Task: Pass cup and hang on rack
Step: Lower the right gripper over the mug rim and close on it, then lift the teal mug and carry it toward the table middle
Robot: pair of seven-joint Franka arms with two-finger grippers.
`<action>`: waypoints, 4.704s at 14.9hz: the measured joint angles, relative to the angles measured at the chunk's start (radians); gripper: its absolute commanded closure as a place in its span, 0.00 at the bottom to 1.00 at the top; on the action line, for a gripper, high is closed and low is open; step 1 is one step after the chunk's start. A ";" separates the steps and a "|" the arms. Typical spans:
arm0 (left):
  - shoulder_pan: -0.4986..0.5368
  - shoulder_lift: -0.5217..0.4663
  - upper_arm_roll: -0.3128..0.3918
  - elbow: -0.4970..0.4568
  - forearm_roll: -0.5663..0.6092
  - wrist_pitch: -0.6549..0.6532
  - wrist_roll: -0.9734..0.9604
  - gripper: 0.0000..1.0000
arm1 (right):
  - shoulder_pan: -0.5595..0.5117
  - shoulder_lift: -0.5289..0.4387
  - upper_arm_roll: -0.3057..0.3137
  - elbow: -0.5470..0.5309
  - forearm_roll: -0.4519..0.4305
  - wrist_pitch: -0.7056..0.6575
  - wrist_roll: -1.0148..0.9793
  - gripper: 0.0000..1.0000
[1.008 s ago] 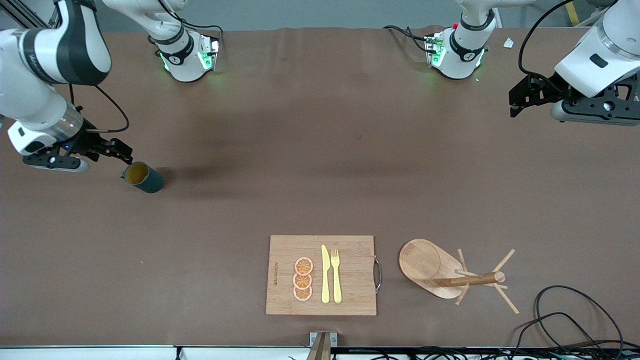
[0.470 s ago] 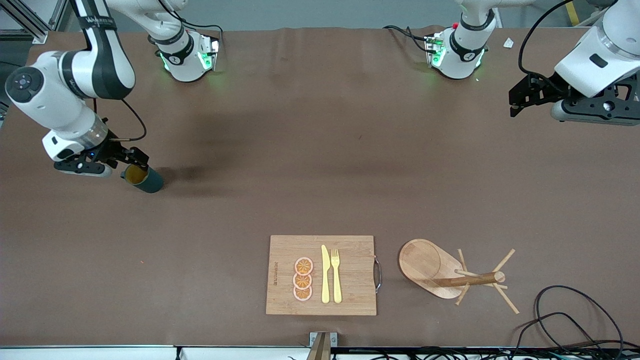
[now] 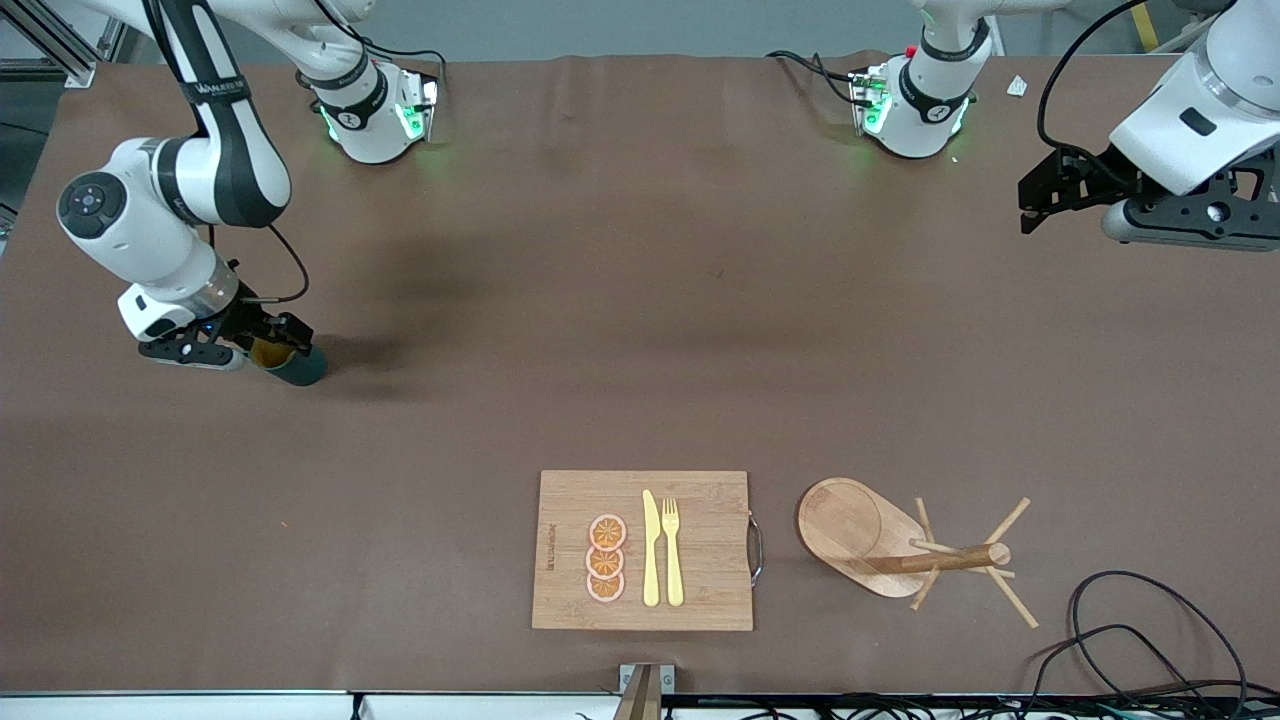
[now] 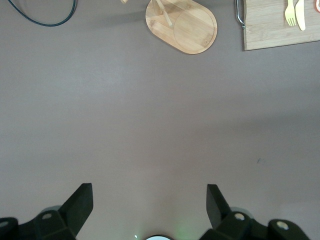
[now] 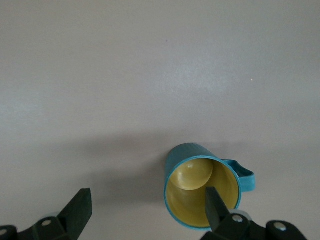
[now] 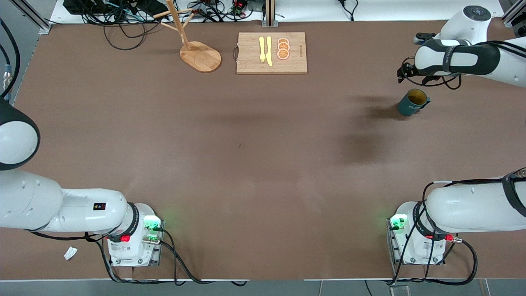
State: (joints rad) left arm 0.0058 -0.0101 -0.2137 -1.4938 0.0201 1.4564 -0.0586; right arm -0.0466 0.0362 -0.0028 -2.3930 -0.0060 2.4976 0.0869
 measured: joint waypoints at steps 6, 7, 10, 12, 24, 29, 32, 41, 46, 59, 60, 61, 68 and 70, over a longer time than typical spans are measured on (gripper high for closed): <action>0.002 0.000 0.003 0.000 0.000 -0.001 0.000 0.00 | -0.002 0.045 0.000 -0.019 0.000 0.013 0.000 0.00; 0.003 0.000 0.004 0.000 0.000 -0.006 0.000 0.00 | -0.002 0.053 0.000 -0.026 0.000 0.014 0.000 0.00; 0.005 0.000 0.010 0.000 0.000 -0.030 0.000 0.00 | -0.002 0.065 0.000 -0.040 0.000 0.020 0.000 0.00; 0.006 0.000 0.011 0.000 0.000 -0.034 0.000 0.00 | -0.002 0.068 0.001 -0.044 0.000 0.021 0.000 0.05; 0.006 -0.001 0.009 0.000 0.000 -0.046 0.000 0.00 | -0.005 0.104 0.000 -0.059 0.000 0.081 0.000 0.49; 0.006 -0.001 0.009 0.000 0.000 -0.046 0.000 0.00 | -0.009 0.106 0.000 -0.059 0.000 0.091 0.000 0.71; 0.006 -0.001 0.010 0.000 0.000 -0.046 0.000 0.00 | -0.021 0.106 -0.001 -0.059 0.000 0.100 0.000 0.84; 0.007 -0.001 0.011 0.000 0.000 -0.046 0.000 0.00 | -0.023 0.107 -0.001 -0.059 0.000 0.102 0.000 1.00; 0.007 -0.001 0.011 0.000 0.000 -0.046 0.000 0.00 | -0.023 0.107 0.001 -0.034 0.003 0.052 0.012 1.00; 0.007 -0.001 0.010 0.000 0.000 -0.046 0.000 0.00 | 0.297 0.054 0.033 0.248 0.063 -0.366 0.597 1.00; 0.006 -0.001 0.009 0.000 0.000 -0.046 0.000 0.00 | 0.343 0.053 0.034 0.267 0.074 -0.373 0.674 1.00; 0.006 -0.001 0.009 0.000 0.000 -0.046 0.000 0.00 | 0.392 0.053 0.034 0.291 0.079 -0.376 0.760 1.00; 0.008 0.000 0.012 0.000 0.000 -0.046 0.000 0.00 | 0.697 0.097 0.035 0.441 0.084 -0.401 1.288 1.00; 0.008 0.007 0.011 -0.001 0.000 -0.045 0.000 0.00 | 0.765 0.174 0.035 0.528 0.084 -0.397 1.434 1.00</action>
State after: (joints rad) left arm 0.0134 -0.0035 -0.2025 -1.4943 0.0202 1.4112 -0.0589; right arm 0.7180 0.2098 0.0319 -1.8650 0.0781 2.1002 1.5206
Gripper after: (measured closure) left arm 0.000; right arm 0.960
